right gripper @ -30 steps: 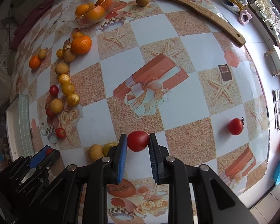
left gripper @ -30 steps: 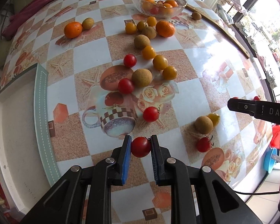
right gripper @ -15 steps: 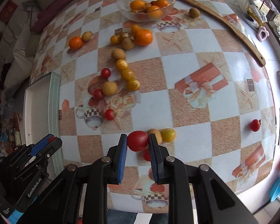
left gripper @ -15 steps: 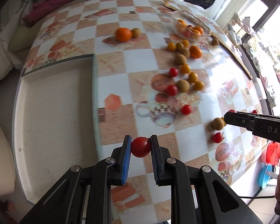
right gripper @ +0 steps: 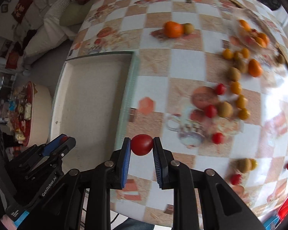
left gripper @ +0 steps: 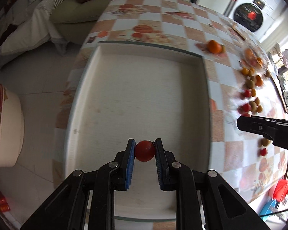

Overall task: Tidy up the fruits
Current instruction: 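Carry both tomatoes over the white tray and open both grippers to drop them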

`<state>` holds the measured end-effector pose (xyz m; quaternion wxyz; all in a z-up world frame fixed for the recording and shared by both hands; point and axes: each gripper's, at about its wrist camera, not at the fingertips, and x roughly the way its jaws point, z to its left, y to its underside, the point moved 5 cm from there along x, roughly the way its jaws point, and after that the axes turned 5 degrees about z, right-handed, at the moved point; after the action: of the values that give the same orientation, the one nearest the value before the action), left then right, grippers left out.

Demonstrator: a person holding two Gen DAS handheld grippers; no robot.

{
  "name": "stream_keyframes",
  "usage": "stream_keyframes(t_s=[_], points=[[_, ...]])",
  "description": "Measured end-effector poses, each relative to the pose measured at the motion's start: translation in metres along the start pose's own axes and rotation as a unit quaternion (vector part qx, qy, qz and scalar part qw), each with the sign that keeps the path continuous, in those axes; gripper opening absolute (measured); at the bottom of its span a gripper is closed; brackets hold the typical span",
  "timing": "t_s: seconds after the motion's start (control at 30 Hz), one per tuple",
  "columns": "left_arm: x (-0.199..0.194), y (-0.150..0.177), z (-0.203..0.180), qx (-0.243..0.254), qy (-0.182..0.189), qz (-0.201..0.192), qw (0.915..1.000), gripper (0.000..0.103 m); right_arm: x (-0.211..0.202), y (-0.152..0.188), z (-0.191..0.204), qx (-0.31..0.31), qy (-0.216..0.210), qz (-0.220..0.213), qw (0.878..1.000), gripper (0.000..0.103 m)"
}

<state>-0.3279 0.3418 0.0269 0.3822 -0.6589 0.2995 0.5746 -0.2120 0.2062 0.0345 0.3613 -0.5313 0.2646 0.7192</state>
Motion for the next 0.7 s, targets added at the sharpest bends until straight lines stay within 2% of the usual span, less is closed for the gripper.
stream_keyframes(t_s=[0.1,0.3,0.57,0.6,0.63,0.67,0.7], points=[[0.007,-0.015,0.017,-0.010,-0.006,-0.004,0.9999,0.022,0.016,-0.016,0.025,-0.012,-0.010,0.010,1.000,0.025],[0.035,-0.053,0.030,-0.002,-0.021,-0.006,0.9998,0.022,0.046,-0.054,0.052,-0.029,0.003,0.020,0.999,0.025],[0.057,-0.058,0.035,0.004,-0.038,0.015,0.9992,0.024,0.077,-0.077,0.050,-0.018,0.008,0.050,0.999,0.026],[0.056,-0.057,0.035,0.006,-0.042,0.012,0.9990,0.034,0.080,-0.078,0.050,-0.017,0.009,0.052,0.998,0.026],[0.056,-0.056,0.036,0.008,-0.045,0.010,0.9989,0.062,0.083,-0.079,0.049,-0.017,0.010,0.055,0.998,0.026],[0.054,-0.056,0.036,0.008,-0.053,0.004,0.9985,0.075,0.084,-0.079,0.049,-0.018,0.011,0.057,0.998,0.026],[0.050,-0.056,0.036,0.009,-0.061,-0.008,0.9981,0.083,0.083,-0.080,0.050,-0.021,0.012,0.055,0.998,0.029]])
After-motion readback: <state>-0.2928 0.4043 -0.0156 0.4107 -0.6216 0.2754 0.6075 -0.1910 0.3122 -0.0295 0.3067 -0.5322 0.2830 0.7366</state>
